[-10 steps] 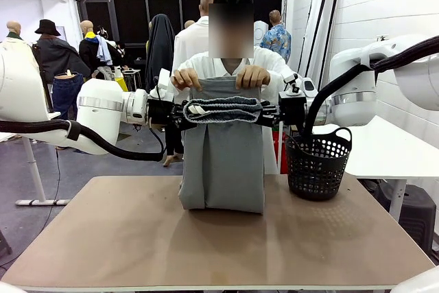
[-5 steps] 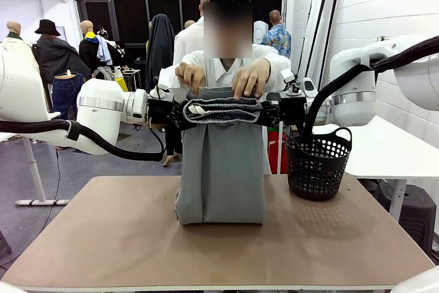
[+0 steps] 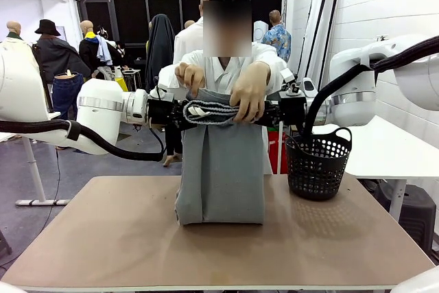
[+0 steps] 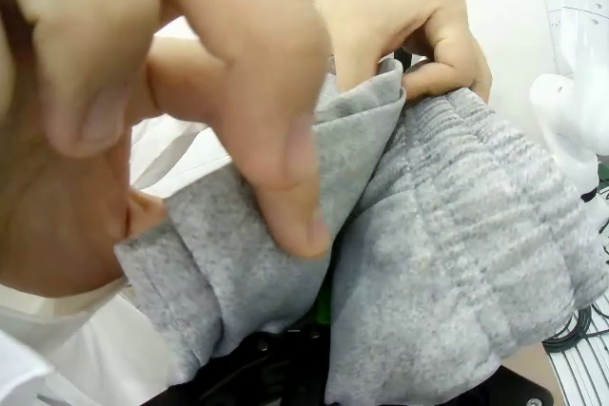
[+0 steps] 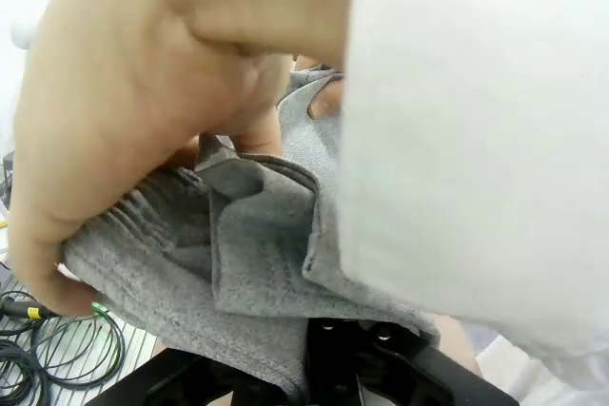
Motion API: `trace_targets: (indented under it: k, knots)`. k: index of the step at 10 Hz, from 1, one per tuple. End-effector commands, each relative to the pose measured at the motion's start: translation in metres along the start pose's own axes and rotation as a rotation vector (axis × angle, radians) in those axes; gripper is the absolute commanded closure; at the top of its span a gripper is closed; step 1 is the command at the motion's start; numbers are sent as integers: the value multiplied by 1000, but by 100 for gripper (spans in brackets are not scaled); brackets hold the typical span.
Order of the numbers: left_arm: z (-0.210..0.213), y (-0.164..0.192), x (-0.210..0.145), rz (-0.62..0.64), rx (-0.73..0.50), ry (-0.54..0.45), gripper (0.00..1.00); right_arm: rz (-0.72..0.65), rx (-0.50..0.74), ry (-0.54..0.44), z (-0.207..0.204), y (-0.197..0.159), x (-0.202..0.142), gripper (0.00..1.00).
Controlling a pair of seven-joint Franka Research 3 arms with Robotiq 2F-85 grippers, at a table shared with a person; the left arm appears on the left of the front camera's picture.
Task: Fold the training pants.
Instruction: Release the ends of the Training pants and then grab the overlapped ends.
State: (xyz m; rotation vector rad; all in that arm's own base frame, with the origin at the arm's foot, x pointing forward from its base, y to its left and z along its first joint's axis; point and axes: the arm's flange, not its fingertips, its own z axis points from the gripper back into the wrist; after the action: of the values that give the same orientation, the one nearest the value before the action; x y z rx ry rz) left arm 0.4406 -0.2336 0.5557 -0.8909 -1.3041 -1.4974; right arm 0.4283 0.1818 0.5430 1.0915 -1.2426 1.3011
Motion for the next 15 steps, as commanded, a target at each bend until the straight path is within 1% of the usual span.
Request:
trace_targets:
  k: [1, 15]
  knots:
    - [1, -3, 3, -8, 18, -18, 100, 2, -2, -4, 0, 2, 2, 100]
    - [1, -3, 3, -8, 18, -18, 100, 2, -2, -4, 0, 2, 2, 100]
